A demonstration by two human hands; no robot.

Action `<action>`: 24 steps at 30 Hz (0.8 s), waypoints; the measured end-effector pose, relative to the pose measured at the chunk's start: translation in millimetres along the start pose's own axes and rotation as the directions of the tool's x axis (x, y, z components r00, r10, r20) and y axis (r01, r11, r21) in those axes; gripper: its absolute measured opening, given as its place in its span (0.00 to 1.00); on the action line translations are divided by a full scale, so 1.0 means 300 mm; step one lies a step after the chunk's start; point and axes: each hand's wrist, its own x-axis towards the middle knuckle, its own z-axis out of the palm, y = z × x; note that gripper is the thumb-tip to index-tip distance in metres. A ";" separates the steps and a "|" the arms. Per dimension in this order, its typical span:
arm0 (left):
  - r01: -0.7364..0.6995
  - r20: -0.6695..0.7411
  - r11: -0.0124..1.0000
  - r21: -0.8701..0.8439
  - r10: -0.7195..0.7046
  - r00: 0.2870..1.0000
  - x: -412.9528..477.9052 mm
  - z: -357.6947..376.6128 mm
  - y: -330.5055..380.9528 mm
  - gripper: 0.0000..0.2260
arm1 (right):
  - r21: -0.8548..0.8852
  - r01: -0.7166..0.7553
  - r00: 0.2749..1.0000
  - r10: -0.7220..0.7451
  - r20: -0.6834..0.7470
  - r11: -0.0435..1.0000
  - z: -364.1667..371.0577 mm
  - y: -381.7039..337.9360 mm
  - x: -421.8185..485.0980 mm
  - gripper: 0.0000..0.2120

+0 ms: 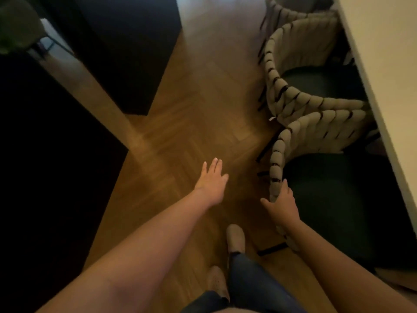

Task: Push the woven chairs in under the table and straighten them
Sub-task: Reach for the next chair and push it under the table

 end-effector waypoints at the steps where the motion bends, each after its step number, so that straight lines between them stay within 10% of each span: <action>1: -0.041 -0.008 0.998 0.037 0.041 0.999 0.050 -0.019 -0.002 0.25 | 0.018 -0.019 1.000 0.019 0.002 1.000 -0.005 -0.009 0.022 0.48; 12: -0.454 0.023 0.839 0.299 0.469 0.883 0.599 -0.271 0.069 0.37 | 0.223 -0.266 0.964 0.254 0.084 0.938 -0.063 -0.151 0.332 0.53; 24: -0.765 0.325 0.219 0.605 0.810 0.489 0.962 -0.332 0.205 0.35 | 0.109 -0.571 0.810 0.580 -0.088 0.814 0.036 -0.066 0.248 0.25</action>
